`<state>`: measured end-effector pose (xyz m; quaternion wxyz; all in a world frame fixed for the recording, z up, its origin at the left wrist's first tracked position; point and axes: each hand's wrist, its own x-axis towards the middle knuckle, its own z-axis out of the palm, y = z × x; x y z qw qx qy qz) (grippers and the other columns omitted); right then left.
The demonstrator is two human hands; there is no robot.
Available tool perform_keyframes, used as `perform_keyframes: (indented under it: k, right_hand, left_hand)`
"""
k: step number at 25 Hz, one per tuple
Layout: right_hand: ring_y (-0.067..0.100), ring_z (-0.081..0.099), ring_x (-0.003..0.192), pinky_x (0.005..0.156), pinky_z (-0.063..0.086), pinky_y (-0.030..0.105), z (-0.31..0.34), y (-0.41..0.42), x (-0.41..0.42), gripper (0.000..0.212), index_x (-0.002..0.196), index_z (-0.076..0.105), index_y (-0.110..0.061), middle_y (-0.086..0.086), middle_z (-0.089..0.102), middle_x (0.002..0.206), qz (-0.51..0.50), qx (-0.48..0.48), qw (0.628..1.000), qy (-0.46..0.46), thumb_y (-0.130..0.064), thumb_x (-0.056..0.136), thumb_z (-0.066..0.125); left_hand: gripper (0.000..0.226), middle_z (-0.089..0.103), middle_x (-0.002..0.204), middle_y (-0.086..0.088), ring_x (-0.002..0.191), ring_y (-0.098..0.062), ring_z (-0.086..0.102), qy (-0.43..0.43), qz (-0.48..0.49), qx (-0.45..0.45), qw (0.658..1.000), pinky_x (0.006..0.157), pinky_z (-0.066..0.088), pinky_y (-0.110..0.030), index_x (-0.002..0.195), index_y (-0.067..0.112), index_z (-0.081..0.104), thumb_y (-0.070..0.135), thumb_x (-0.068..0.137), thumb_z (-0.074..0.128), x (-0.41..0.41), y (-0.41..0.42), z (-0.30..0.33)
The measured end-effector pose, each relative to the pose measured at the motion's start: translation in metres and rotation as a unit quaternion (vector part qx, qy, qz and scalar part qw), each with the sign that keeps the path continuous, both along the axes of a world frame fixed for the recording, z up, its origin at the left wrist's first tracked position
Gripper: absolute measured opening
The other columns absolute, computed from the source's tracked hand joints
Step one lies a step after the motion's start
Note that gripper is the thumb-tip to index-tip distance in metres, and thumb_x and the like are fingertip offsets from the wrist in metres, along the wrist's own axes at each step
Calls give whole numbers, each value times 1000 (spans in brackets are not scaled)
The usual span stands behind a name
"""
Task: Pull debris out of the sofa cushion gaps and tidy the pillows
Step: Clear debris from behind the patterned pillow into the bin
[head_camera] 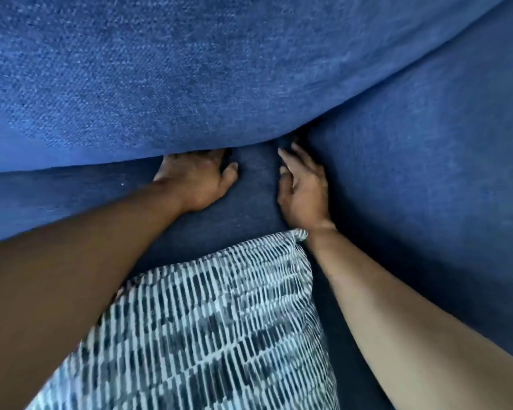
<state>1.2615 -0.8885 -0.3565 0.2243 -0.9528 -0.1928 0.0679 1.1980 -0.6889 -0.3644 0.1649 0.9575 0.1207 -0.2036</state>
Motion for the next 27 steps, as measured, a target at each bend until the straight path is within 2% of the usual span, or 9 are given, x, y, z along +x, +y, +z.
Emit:
perform_keyframes:
  k: [3,6,10,14,18,20,23,25,27]
  right_hand:
    - [41,56,126,109,39,38,18,-46,-38,41,131,66,-4,22,61,137,-18,-16,997,68,3,92,55]
    - [41,64,114,101,47,36,35,-73,-62,43,123,70,0,21,70,123,24,-36,997,67,10,83,58]
    - [31,70,111,104,48,31,57,-86,-91,44,119,74,-3,13,74,119,12,15,996,92,0,83,48]
    - [25,73,89,83,46,15,81,-99,-115,30,111,75,-10,10,78,102,-55,64,988,129,2,93,55]
    - [22,68,90,76,44,16,93,-95,-122,25,120,68,-19,3,73,98,-98,92,978,159,-12,98,58]
    - [23,67,96,82,44,11,94,-87,-115,28,126,67,-17,6,73,103,-97,92,980,148,-14,99,58]
    - [21,65,92,74,33,-7,91,-70,-102,22,116,72,-14,4,74,100,-98,99,981,135,-19,101,57]
    - [21,68,93,73,37,-3,89,-59,-99,21,114,71,-17,1,74,96,-109,111,979,135,-24,101,57]
    - [24,70,91,78,48,9,86,-53,-101,21,114,70,-20,3,75,94,-109,119,976,146,-30,100,57]
  left_hand:
    - [56,38,159,-15,146,-38,33,32,16,26,999,121,24,-53,151,21,39,50,105,26,15,-11,2]
    - [53,48,152,-14,137,-39,47,-16,-30,10,999,113,39,-52,149,25,43,45,104,27,-9,-6,15]
    - [64,45,155,-15,141,-36,44,-46,-77,43,995,117,33,-52,150,15,46,50,101,27,-96,29,33]
    - [71,19,166,-17,154,-33,17,84,162,117,976,123,12,-53,159,7,23,53,105,25,-153,60,46]
    - [77,15,165,-24,152,-41,14,117,420,71,897,120,19,-55,157,-3,16,51,104,32,-164,82,54]
    - [78,18,164,-24,150,-44,18,98,400,62,909,121,20,-55,158,1,17,52,103,37,-171,87,53]
    - [75,18,166,-18,153,-38,14,10,296,32,955,124,14,-51,159,10,21,51,101,44,-169,82,45]
    - [71,34,160,-17,147,-35,29,-51,242,28,969,122,21,-46,154,10,34,49,98,52,-165,72,40]
    - [69,55,140,-12,130,-31,46,-106,316,0,943,114,34,-41,143,13,50,50,88,67,-166,70,41]
